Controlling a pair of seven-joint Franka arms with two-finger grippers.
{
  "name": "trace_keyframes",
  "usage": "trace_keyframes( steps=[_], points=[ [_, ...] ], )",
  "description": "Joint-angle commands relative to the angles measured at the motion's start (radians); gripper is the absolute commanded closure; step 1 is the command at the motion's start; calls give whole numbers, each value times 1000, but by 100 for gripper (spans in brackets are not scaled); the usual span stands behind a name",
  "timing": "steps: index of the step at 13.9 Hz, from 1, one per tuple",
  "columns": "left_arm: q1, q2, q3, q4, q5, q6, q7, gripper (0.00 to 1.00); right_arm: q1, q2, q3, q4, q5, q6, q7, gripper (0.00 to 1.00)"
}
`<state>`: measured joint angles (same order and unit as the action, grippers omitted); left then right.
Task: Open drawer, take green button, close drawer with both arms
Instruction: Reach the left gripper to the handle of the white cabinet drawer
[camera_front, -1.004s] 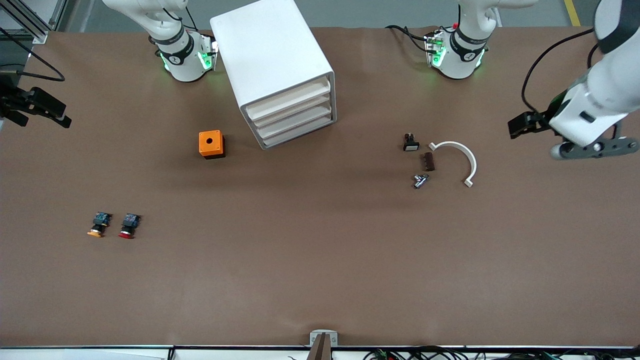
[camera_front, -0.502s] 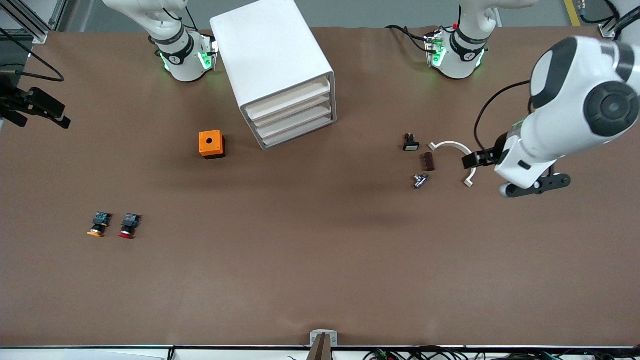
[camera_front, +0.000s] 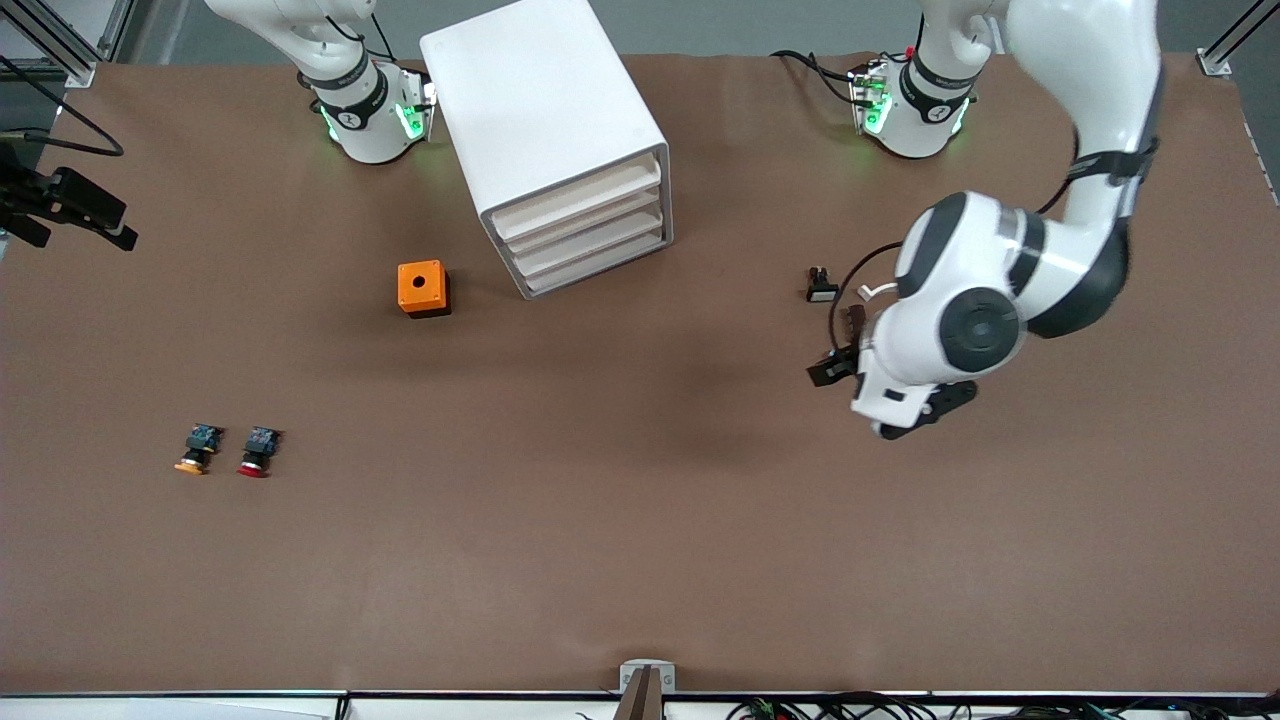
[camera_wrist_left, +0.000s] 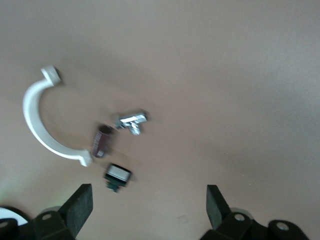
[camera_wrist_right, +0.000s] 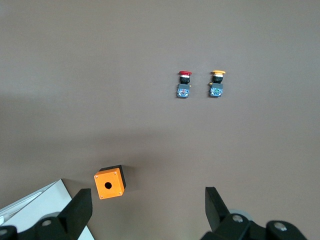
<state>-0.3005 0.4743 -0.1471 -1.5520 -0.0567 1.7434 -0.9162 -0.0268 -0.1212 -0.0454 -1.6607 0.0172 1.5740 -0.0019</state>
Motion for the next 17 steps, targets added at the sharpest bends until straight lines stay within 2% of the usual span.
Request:
trace_keyframes(
  steps=[1,5,7,9,13,17],
  points=[
    [-58,73,4,47,-12,11,-134,0,2,3,2,22,9,-19,-4,0],
    [-127,150,3,49,-78,41,-386,0,-1,78,2,36,-6,3,-10,0],
    [-141,173,4,49,-168,41,-446,0,-8,122,2,44,4,14,-9,0],
    [-160,190,4,49,-259,41,-621,0,-13,179,2,47,4,17,-9,0],
    [-202,207,3,50,-304,41,-918,0,-22,259,-1,75,-14,47,-13,0],
    [-215,244,4,47,-515,41,-1093,1,1,276,2,107,-80,51,20,0]
  ],
)
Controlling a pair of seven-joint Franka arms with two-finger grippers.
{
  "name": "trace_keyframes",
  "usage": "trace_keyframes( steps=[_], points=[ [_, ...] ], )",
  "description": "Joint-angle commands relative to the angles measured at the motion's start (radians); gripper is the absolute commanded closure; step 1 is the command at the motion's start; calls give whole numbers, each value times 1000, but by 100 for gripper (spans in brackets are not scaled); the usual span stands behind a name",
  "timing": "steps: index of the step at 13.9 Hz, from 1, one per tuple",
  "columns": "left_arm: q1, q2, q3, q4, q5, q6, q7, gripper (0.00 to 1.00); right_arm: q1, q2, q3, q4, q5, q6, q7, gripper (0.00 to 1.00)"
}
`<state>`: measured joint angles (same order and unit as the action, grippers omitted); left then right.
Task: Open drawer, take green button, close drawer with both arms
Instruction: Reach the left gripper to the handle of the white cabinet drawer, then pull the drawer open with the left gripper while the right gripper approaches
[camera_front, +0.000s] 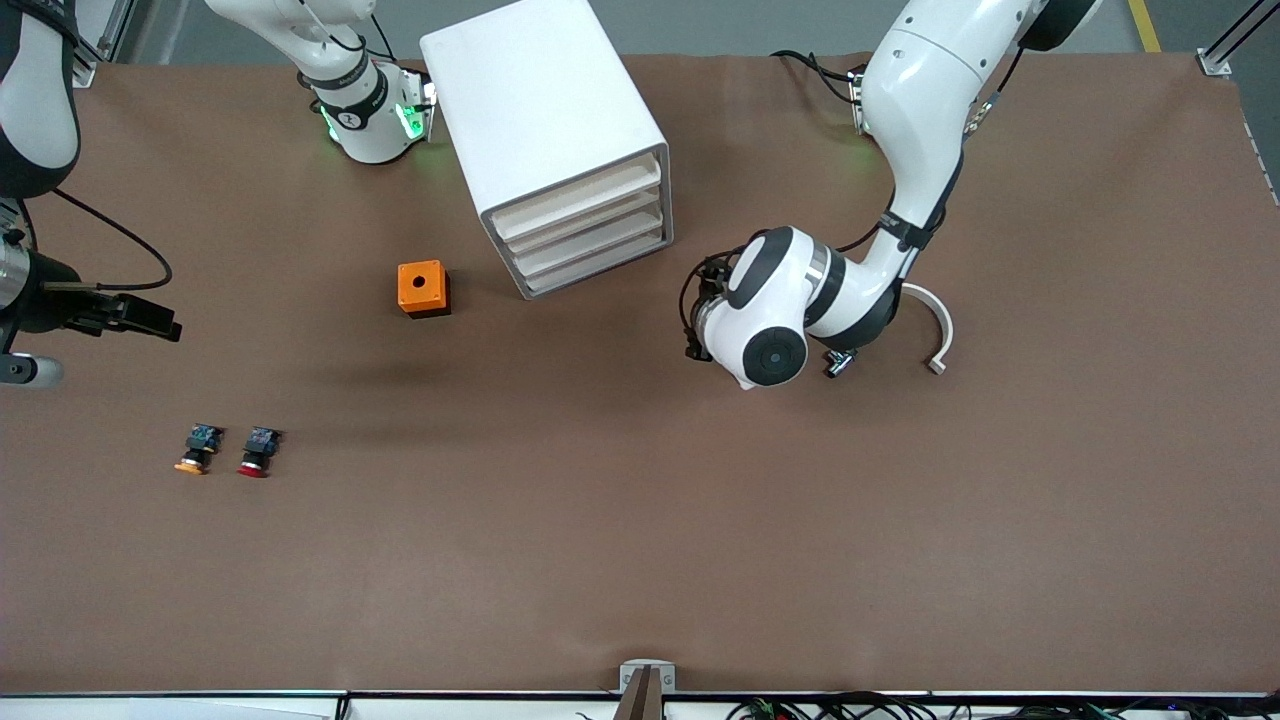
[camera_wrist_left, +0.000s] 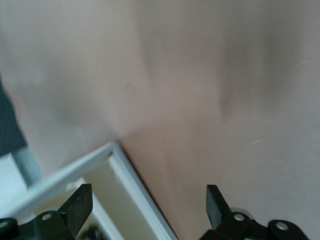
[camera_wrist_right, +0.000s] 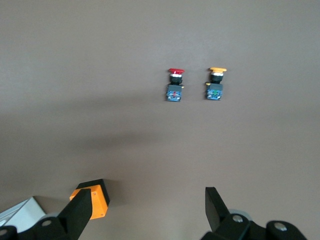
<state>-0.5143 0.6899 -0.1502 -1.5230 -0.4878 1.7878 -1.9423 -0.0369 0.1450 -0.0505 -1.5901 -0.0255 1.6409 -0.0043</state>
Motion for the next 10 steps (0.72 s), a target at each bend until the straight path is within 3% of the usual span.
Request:
trace_keyframes(
  steps=[1,6,10],
  points=[
    [-3,45,6,17,-130,-7,-101,2,20,10,9,36,-36,-19,74,0],
    [-29,117,8,18,-312,-7,-315,8,129,5,11,33,-28,-52,395,0],
    [-70,128,8,17,-368,-8,-343,21,212,5,11,27,-24,-55,607,0]
  ],
)
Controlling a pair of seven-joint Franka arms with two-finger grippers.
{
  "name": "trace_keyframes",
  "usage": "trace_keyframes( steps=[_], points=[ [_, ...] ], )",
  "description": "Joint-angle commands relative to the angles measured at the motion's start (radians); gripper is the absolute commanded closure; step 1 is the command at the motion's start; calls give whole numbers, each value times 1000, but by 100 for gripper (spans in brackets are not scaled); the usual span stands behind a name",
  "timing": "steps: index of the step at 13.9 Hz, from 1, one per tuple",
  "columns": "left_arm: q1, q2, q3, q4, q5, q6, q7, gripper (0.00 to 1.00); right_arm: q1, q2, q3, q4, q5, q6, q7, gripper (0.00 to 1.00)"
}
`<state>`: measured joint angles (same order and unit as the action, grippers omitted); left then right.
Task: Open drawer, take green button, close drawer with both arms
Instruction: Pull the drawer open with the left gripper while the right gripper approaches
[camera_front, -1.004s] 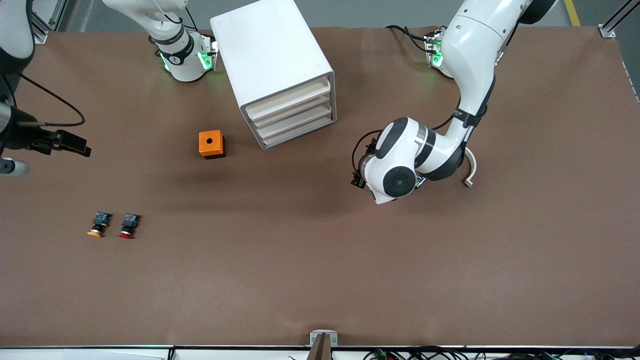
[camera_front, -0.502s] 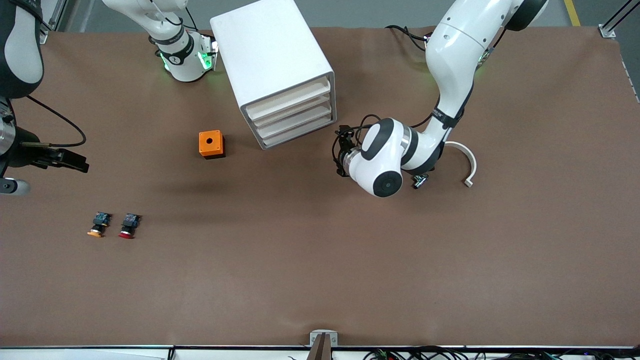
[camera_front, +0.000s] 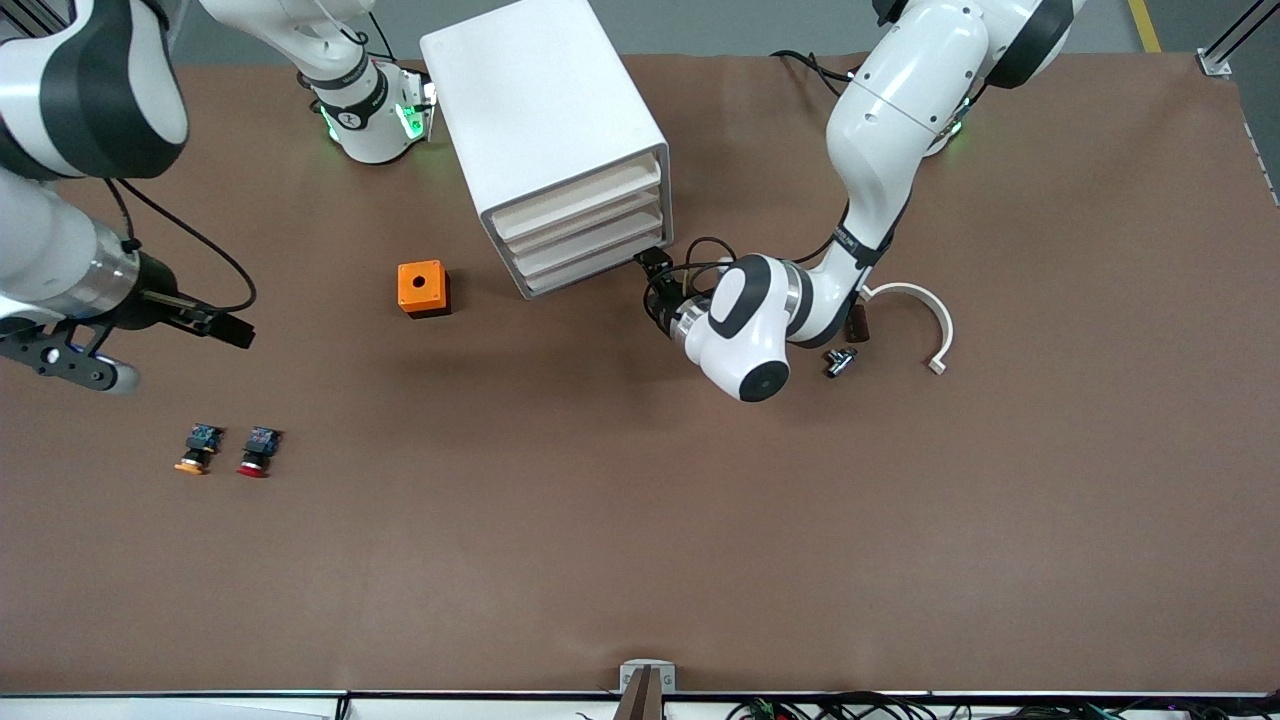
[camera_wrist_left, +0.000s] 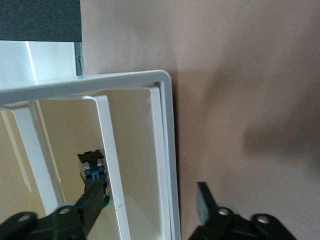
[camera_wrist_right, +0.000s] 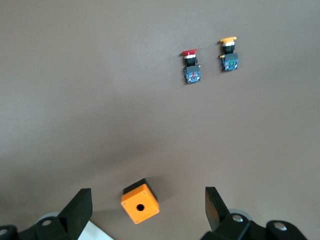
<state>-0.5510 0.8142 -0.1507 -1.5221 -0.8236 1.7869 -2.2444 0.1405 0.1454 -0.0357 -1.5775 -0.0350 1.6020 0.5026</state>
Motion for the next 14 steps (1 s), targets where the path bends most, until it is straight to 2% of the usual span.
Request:
trace_keyframes(
  steps=[1,4,10,12,14],
  points=[
    [-43,11,7,16,-44,-7,-63,23,54,5,-3,14,-13,-16,147,0],
    [-66,17,6,17,-75,-7,-81,27,105,6,-3,11,10,-11,253,0],
    [-99,39,6,17,-115,-7,-75,47,189,11,-3,1,18,9,410,0],
    [-107,40,6,19,-120,-7,-75,58,220,14,-3,1,17,22,483,0],
    [-118,40,8,19,-126,-6,-75,75,255,31,-3,1,17,47,571,0]
  ],
)
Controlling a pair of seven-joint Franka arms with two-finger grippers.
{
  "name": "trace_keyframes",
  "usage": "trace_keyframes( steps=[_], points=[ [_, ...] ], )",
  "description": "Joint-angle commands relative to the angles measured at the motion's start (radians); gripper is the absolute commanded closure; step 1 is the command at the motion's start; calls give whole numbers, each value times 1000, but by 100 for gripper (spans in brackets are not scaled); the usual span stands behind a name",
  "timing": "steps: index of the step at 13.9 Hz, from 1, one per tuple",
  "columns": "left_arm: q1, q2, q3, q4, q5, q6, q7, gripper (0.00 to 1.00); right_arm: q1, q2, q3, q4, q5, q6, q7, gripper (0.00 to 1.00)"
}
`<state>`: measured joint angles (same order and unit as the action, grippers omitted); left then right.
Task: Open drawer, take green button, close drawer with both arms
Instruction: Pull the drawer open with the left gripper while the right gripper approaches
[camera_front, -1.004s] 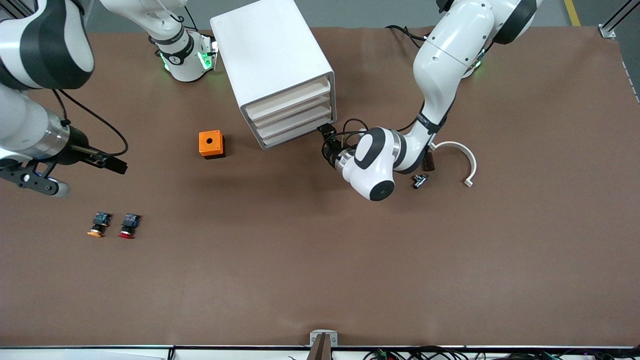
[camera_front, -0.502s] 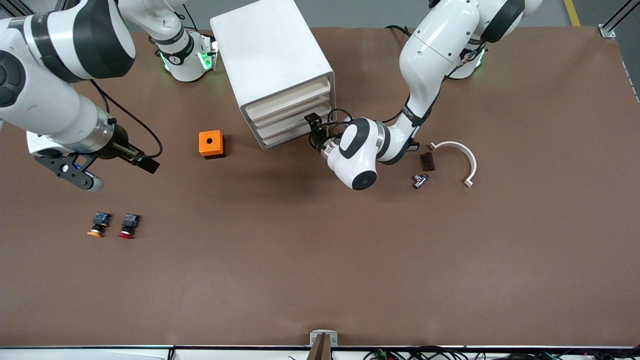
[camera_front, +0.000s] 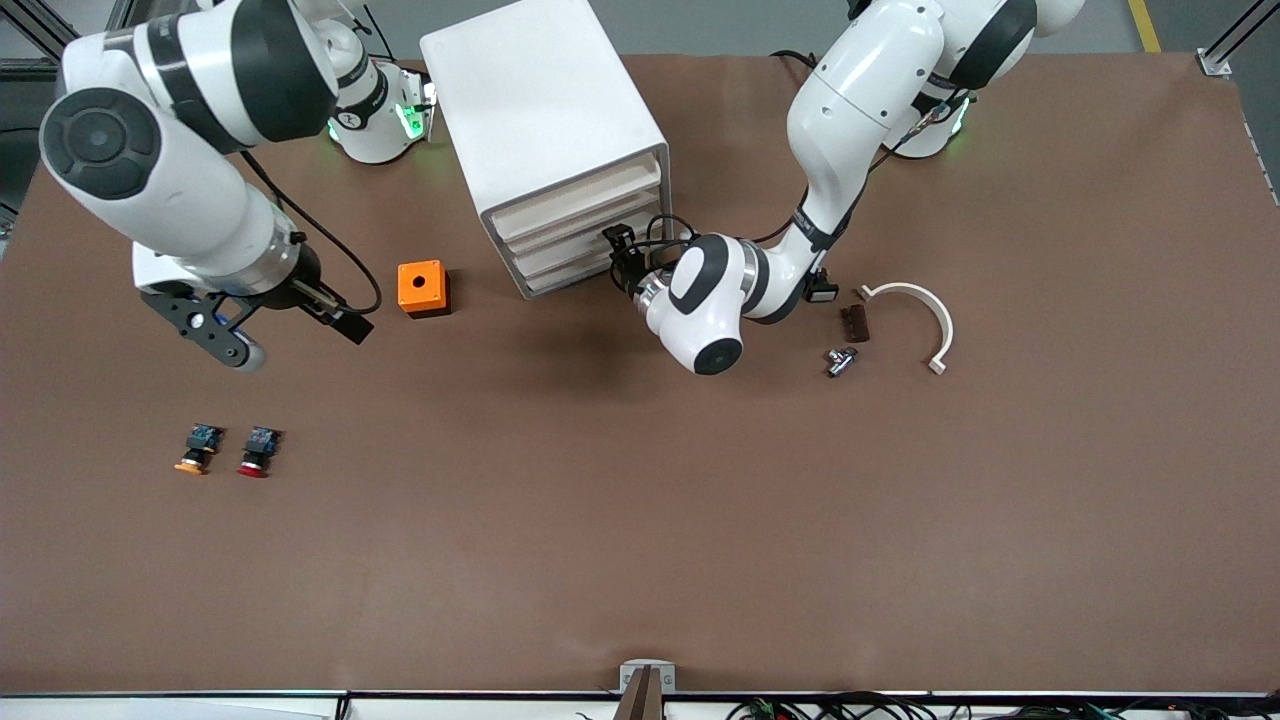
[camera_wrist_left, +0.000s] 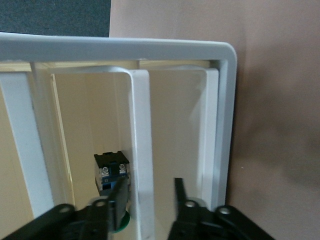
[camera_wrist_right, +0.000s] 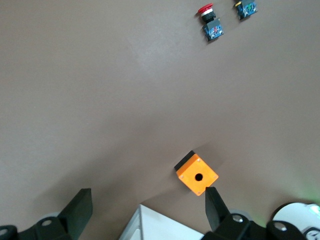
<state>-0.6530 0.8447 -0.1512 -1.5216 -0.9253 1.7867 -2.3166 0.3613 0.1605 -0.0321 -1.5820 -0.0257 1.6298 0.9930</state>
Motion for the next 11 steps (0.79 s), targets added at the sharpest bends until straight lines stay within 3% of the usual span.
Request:
trace_keyframes(
  steps=[1,3,11],
  points=[
    [-11,10,9,18,-24,-7,-1,83,48,17,-6,5,7,22,105,0],
    [-7,10,13,20,-21,-7,2,88,60,24,-6,5,9,30,130,0],
    [120,13,22,141,26,-6,58,88,71,30,-8,5,98,91,188,0]
  ],
)
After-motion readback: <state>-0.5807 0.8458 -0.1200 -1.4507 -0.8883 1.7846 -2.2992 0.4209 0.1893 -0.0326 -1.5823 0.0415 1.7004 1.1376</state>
